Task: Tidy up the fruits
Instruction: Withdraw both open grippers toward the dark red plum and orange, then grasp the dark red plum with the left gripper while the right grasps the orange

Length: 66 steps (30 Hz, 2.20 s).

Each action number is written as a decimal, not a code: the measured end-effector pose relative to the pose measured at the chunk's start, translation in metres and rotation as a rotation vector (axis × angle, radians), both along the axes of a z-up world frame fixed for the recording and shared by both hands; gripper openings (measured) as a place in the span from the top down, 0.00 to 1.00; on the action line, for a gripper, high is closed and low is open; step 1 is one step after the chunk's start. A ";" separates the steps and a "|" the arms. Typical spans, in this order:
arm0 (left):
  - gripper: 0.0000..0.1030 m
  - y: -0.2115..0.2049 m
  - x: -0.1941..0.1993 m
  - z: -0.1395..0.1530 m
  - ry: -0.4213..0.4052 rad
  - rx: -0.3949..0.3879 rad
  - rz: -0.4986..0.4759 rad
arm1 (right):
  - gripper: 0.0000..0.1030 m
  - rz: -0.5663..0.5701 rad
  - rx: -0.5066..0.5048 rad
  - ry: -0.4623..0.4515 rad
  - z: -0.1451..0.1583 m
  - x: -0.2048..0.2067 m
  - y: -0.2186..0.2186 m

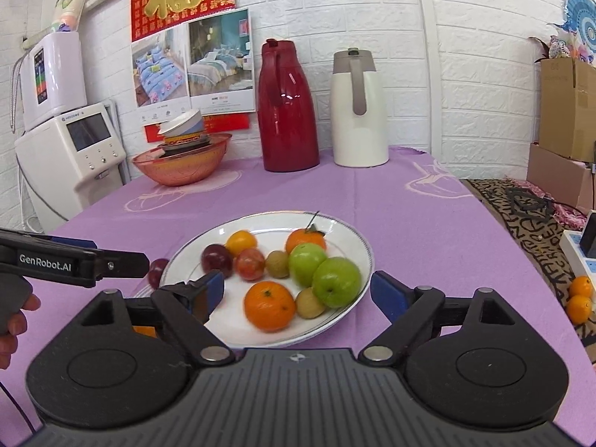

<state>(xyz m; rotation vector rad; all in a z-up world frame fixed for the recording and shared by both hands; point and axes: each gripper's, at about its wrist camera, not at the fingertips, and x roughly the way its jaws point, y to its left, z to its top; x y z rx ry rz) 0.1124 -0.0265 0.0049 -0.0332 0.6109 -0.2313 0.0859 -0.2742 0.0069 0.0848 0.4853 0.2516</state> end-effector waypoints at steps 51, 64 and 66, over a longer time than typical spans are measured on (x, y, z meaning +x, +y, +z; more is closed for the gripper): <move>0.00 0.044 0.022 -0.025 0.023 0.040 -0.061 | 0.41 0.259 -0.025 0.173 -0.034 0.013 0.101; 0.00 0.013 0.064 -0.043 0.045 0.115 -0.221 | 0.41 0.238 -0.001 0.199 -0.034 0.000 0.074; 0.00 0.012 0.068 -0.044 0.049 0.109 -0.245 | 0.41 0.236 -0.001 0.198 -0.034 0.000 0.074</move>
